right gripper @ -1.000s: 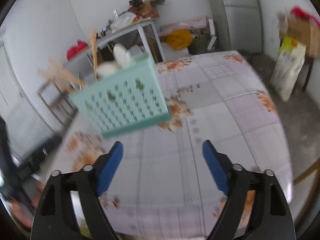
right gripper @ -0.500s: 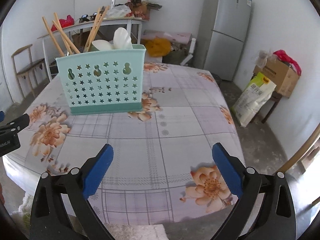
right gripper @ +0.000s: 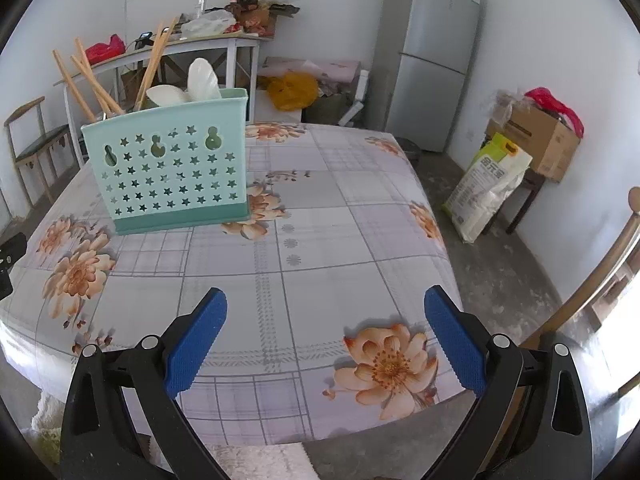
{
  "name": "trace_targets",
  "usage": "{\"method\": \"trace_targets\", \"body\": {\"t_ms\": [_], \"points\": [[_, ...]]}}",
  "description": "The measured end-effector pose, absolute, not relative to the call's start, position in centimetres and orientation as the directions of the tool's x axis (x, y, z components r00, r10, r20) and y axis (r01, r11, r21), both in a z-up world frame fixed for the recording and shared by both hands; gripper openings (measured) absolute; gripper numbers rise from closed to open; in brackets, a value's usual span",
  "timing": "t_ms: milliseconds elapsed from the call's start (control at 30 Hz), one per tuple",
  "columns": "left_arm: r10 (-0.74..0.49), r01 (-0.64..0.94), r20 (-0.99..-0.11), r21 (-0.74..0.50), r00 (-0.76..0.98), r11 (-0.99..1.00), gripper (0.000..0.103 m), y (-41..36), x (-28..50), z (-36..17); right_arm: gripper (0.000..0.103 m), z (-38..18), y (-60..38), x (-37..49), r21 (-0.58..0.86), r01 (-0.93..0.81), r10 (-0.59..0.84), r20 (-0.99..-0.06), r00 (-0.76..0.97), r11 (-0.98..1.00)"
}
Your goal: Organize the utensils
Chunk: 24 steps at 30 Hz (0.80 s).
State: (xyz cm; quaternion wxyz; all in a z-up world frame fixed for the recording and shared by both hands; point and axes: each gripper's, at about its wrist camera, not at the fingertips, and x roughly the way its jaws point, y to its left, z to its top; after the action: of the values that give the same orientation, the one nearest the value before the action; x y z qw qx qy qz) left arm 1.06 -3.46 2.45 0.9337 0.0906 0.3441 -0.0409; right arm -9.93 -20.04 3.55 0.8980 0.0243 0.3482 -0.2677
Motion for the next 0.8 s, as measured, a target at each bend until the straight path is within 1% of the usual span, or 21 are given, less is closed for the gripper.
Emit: {"method": "trace_targets", "body": {"t_ms": [233,800], "points": [[-0.016,0.131,-0.658,0.126,0.753,0.983,0.097,-3.23,1.11,2.5,0.095,3.62,-19.79,-9.85,-0.142,0.494,-0.46,-0.642,0.614,0.858],[-0.011,0.128,-0.65,0.134,0.76,0.983,0.097,-3.2,0.93,2.45,0.095,3.69,-19.36,-9.91,-0.141,0.492,-0.458,-0.64,0.617,0.859]]}}
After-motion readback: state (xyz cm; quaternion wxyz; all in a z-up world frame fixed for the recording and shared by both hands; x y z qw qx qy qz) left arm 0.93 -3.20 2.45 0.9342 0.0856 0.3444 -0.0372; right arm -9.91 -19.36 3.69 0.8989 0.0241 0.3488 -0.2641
